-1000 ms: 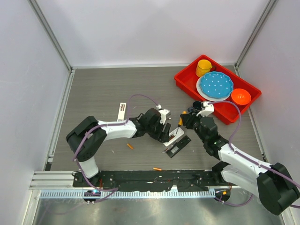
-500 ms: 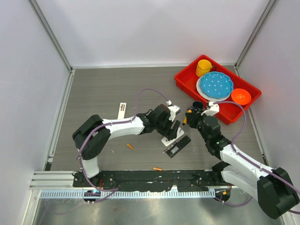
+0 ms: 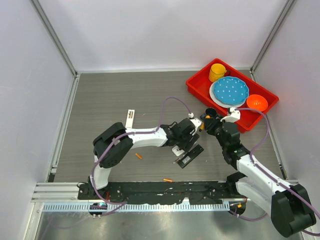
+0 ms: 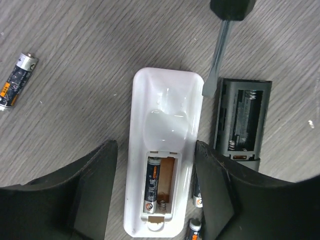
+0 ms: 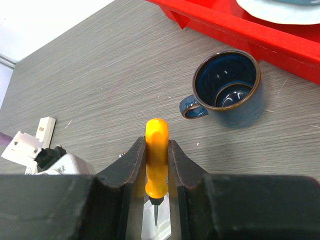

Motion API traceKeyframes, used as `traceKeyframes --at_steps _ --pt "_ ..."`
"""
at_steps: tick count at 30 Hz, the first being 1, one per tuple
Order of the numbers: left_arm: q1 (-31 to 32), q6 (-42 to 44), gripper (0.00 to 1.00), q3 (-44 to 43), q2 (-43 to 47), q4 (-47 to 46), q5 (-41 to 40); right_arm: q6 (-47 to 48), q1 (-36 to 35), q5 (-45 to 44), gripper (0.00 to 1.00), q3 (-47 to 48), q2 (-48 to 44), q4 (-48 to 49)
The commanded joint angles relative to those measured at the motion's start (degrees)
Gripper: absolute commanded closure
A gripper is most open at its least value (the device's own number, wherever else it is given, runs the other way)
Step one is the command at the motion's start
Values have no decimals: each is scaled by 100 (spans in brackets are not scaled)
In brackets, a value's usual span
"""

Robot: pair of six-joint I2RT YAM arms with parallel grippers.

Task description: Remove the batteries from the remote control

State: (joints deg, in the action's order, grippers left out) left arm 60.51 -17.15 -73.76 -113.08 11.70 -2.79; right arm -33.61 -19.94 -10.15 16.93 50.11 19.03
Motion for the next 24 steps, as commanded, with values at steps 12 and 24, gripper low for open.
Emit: traceKeyframes --at_steps 12,24 --pt "-135 -569 68 44 215 271 -1567 223 78 523 99 162 43 242" --pt "-496 -1203 18 810 901 -36 -1031 275 78 813 99 293 377 382"
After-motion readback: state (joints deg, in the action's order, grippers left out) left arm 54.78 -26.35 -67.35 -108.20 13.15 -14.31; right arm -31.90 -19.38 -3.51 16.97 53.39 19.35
